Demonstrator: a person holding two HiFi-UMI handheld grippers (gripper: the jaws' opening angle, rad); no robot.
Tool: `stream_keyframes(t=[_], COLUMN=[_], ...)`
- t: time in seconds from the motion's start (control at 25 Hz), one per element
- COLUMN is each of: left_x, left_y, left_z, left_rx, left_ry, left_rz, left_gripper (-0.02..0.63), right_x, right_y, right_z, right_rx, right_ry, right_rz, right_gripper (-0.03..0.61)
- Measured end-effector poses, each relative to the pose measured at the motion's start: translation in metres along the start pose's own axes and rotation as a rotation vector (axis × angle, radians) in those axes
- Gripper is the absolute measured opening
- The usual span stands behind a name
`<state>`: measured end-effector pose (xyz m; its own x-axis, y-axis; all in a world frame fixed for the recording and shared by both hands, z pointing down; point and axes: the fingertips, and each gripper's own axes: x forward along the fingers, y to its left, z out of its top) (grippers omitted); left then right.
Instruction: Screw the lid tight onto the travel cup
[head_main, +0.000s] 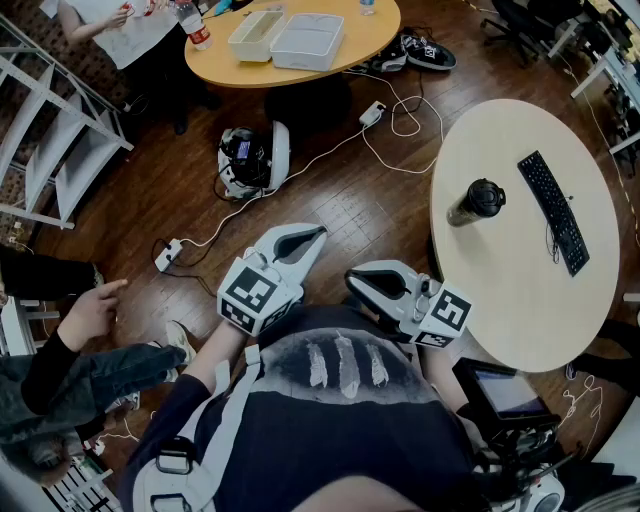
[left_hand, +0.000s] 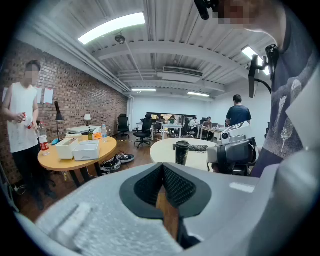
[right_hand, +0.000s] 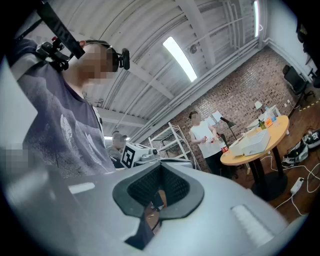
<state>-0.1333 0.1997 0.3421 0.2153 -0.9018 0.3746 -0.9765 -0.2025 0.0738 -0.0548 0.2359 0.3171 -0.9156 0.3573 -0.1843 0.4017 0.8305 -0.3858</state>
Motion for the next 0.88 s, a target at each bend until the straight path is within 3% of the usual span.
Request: stream_keyframes(t=[0.4,0.64,0.88], left_x=[0.028,0.025,0.037], left_y=[-0.018,-0.003,0.021], left_z=[0.007,0.006,0.005], left_rx=[0.022,0.008,-0.018], left_ry=[0.008,0.004,-0.011], left_rz=[-0.028,-0.019,-0.030], left_gripper=[0.002,0.003,0.002], right_x=[-0.027,-0.017,-0.006], right_y=[-0.007,-0.010,-0.024], right_z=[-0.001,-0.007,-0.003], right_rx=[0.039,0.051,0.043], right_ry=[0.025,0.051,0.077], right_rz=[0.008,0.025,-0.015], right_gripper=[0.006,0.006,0.006])
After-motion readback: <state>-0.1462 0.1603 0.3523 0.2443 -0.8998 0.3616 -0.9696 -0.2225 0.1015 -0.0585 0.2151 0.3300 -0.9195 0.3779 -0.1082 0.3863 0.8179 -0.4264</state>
